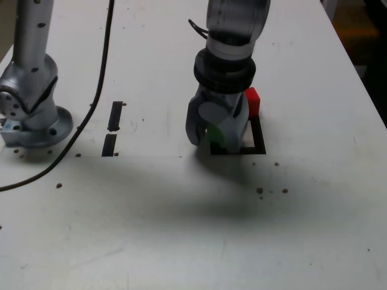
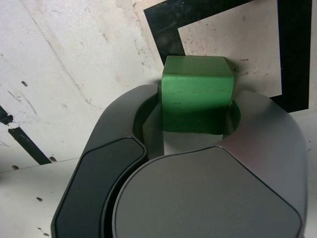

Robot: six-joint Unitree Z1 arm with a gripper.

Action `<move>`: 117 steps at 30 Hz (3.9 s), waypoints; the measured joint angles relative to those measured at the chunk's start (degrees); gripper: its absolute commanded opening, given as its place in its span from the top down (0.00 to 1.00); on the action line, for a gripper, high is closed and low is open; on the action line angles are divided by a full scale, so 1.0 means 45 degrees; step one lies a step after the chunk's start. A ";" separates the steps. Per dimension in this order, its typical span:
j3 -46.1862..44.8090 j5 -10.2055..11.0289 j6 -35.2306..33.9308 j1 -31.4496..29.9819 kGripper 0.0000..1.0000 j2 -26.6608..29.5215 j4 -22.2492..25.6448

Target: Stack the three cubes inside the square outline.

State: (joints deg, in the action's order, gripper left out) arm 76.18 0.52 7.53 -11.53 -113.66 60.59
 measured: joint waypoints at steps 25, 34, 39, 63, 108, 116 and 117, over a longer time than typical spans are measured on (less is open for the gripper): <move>-0.3611 0.1522 -0.2336 0.2001 0.62 0.1754 -0.0677; -0.3714 0.1750 -0.2101 0.2111 0.21 0.1940 -0.0828; -0.3596 0.2310 -0.2355 0.2104 0.17 0.2486 0.0020; -0.0435 0.3096 -0.2543 0.0419 0.15 0.3575 0.2435; 0.0465 0.1141 -0.0567 0.1988 0.11 -0.0398 -0.1911; 0.0655 0.1141 -0.0369 0.2375 0.11 -0.0740 -0.1950; 0.0662 0.1141 -0.0357 0.2421 0.11 -0.0772 -0.1954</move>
State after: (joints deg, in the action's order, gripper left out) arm 79.16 5.65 5.92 -0.63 -117.13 51.80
